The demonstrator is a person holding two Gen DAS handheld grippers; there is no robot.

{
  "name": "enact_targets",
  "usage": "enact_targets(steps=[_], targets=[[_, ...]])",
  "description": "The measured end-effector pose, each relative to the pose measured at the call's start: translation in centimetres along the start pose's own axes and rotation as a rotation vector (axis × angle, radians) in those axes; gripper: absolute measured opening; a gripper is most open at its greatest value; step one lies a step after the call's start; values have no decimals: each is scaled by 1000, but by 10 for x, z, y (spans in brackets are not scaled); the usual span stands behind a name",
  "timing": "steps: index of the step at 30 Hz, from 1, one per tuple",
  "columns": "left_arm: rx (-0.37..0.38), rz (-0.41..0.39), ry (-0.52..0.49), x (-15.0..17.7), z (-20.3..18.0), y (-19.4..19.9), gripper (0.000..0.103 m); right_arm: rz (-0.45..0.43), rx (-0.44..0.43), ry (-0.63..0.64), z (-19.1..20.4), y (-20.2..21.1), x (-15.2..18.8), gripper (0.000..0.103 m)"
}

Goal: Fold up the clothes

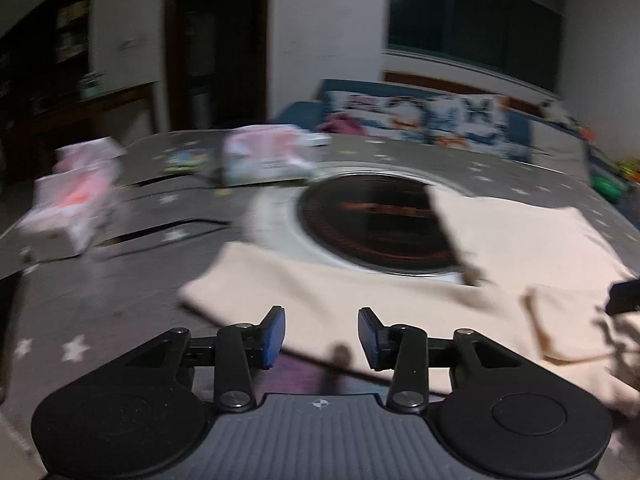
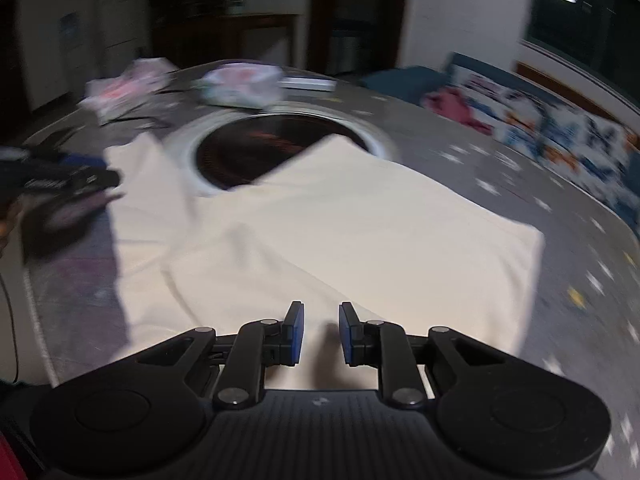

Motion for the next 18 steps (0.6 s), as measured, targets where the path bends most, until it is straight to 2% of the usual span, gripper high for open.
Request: enact_targets(steps=[7, 9, 13, 14, 15, 16, 18], targets=[[-168, 1, 125, -8, 45, -14, 50, -8, -99, 90, 47, -29, -26, 19], [-186, 11, 151, -10, 54, -21, 50, 22, -98, 104, 53, -38, -25, 19], [-184, 23, 177, -10, 63, -31, 48, -5, -78, 87, 48, -25, -24, 19], [-172, 28, 184, -10, 63, -34, 45, -12, -73, 82, 47, -21, -23, 19], [-163, 33, 189, -9, 63, -37, 37, -18, -68, 78, 46, -18, -23, 19], [-166, 25, 187, -9, 63, -39, 33, -25, -63, 74, 45, -14, -23, 19], [-154, 17, 200, -10, 61, -40, 12, -39, -53, 65, 43, -8, -22, 19]])
Point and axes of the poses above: each gripper's, at about its wrist camera, not at the fingertips, and y roughly against the way its jaws point, z to its left, x to its underside, the point moved 3 cm from there along -y, roughly the way its jaws point
